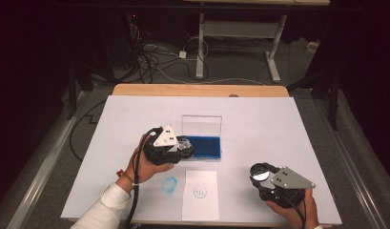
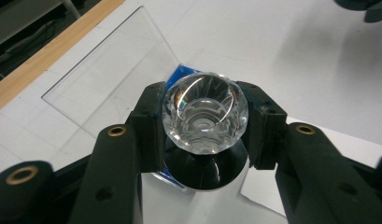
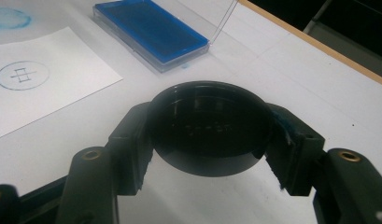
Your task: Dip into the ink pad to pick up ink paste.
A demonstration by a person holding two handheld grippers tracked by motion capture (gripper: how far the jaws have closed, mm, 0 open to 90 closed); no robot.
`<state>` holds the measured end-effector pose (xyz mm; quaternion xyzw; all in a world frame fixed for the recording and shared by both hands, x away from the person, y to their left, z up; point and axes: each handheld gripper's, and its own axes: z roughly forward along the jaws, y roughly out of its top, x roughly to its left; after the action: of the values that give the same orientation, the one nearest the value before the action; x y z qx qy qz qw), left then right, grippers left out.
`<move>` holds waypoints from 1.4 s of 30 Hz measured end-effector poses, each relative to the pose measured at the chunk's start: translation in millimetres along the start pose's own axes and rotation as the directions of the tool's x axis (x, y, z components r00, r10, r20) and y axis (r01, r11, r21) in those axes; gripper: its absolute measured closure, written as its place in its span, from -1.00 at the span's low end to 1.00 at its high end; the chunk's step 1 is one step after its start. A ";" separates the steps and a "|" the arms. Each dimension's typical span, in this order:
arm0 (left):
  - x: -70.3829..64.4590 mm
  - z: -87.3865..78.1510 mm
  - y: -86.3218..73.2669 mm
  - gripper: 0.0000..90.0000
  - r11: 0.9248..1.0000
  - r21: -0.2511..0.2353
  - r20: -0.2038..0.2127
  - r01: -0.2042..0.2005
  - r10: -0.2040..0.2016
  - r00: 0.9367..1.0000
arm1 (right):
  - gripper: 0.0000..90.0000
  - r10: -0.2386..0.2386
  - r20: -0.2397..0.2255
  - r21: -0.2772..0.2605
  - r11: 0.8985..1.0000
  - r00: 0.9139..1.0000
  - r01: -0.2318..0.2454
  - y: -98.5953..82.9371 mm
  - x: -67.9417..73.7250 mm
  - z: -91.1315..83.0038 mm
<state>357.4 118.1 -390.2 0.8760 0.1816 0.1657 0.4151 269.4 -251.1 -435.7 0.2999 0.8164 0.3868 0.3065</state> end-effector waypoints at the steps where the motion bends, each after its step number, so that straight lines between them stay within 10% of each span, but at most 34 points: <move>1: -1.4 -1.5 0.5 0.21 1.000 0.003 0.000 -0.010 0.010 1.000 | -0.15 -0.002 0.001 0.000 1.000 1.000 0.002 0.2 0.3 -0.2; 42: -6.3 -54.0 -59.1 0.21 0.998 -0.004 -0.024 0.059 -0.059 0.998 | -0.15 0.014 -0.054 -0.002 1.000 0.998 -0.014 3.9 -2.0 10.3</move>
<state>317.4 186.1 -405.2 0.8674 0.2120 0.1642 0.4191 279.2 -245.9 -437.2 0.2950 0.8218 0.3977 0.2820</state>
